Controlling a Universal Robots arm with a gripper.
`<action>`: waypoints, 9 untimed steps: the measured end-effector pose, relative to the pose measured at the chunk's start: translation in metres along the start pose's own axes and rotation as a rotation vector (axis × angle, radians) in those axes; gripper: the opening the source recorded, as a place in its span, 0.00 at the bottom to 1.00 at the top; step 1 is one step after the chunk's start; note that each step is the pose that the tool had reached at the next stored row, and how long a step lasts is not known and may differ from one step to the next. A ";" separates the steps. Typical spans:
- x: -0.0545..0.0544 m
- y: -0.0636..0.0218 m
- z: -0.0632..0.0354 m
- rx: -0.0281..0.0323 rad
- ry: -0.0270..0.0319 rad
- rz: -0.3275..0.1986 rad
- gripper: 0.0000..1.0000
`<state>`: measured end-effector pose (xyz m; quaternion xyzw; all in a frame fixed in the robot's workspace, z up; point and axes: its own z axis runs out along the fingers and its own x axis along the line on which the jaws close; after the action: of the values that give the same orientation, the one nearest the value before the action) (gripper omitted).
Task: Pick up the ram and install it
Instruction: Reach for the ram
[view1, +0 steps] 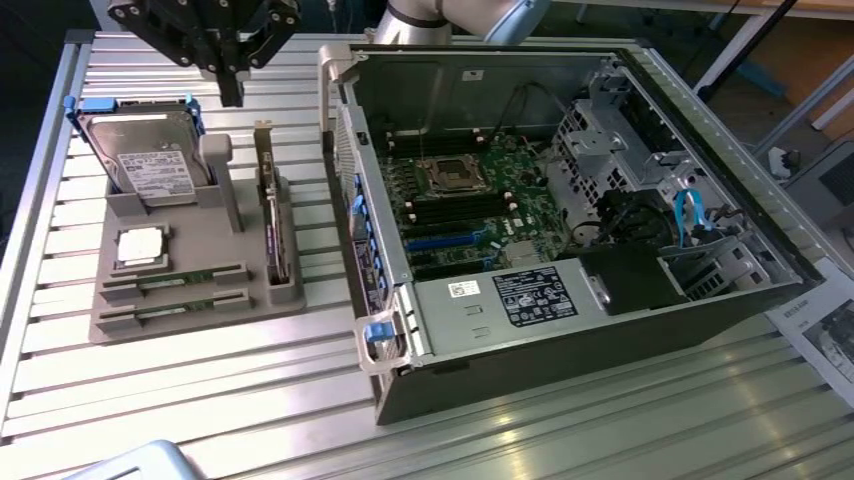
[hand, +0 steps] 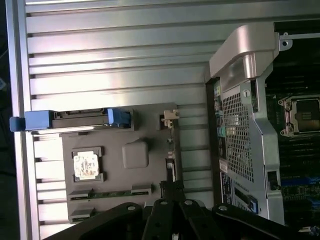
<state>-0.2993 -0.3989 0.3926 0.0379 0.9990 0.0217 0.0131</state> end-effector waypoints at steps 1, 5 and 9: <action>0.003 -0.0002 -0.0001 0.0001 0.0001 0.000 0.10; 0.019 -0.0015 -0.0004 0.0000 0.0000 0.000 0.10; 0.037 -0.0029 -0.0004 0.0000 0.0000 0.000 0.10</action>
<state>-0.3369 -0.3989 0.3920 0.0379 0.9990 0.0217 0.0131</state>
